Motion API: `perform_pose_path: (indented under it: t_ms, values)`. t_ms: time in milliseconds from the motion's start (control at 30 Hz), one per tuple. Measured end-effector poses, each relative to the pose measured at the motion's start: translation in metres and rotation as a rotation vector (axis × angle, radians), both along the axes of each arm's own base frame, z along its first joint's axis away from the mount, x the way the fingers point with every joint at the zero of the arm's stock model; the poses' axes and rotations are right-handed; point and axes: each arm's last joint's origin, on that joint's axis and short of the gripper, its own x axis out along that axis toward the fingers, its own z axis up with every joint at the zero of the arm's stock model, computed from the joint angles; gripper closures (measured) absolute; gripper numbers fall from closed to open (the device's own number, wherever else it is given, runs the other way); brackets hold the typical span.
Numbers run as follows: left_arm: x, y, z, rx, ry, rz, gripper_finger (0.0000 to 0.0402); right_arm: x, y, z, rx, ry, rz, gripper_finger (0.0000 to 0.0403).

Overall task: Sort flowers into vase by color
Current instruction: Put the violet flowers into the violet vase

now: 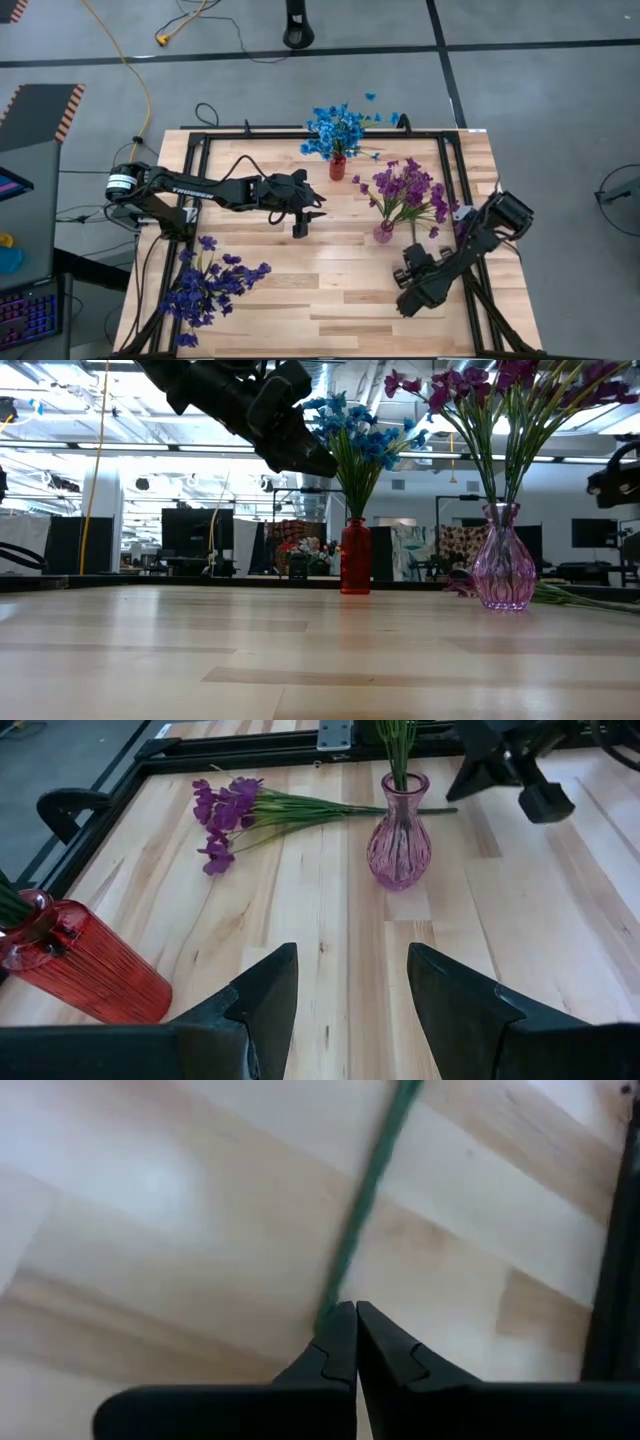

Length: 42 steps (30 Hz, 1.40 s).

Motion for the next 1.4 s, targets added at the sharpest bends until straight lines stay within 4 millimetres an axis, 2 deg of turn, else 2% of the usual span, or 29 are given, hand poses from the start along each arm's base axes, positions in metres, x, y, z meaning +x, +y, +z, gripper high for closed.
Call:
perform_pose_path:
  t_ms: [233, 400, 633, 800, 1033, 1233, 1400]
  values:
    - [0.000, 0.000, 0.000, 0.000, 0.000, 0.000, 0.0223, 0.002, 0.001, 0.022, -0.077, 0.083, -0.004, 0.0366]
    - [0.000, 0.000, 0.000, 0.000, 0.000, 0.000, 0.0223, 0.008, 0.007, 0.034, -0.066, 0.067, -0.001, 0.0365]
    - [0.000, 0.000, 0.000, 0.000, 0.000, 0.000, 0.0223, 0.014, 0.012, 0.038, -0.022, 0.060, 0.052, 0.0365]
    - [0.000, 0.000, 0.000, 0.000, 0.000, 0.000, 0.0223, 0.018, 0.007, 0.037, -0.013, 0.074, 0.057, 0.0360]
    - [0.000, 0.000, 0.000, 0.009, 0.001, -0.005, 0.0223, 0.028, -0.006, 0.037, 0.047, 0.132, -0.013, 0.0316]
    - [0.000, 0.000, 0.000, 0.006, 0.001, -0.003, 0.0223, 0.034, -0.012, 0.037, 0.055, 0.116, -0.052, 0.0257]
    - [0.000, 0.000, 0.000, 0.003, 0.000, -0.002, 0.0223, 0.034, -0.015, 0.028, 0.048, 0.082, -0.036, 0.0233]
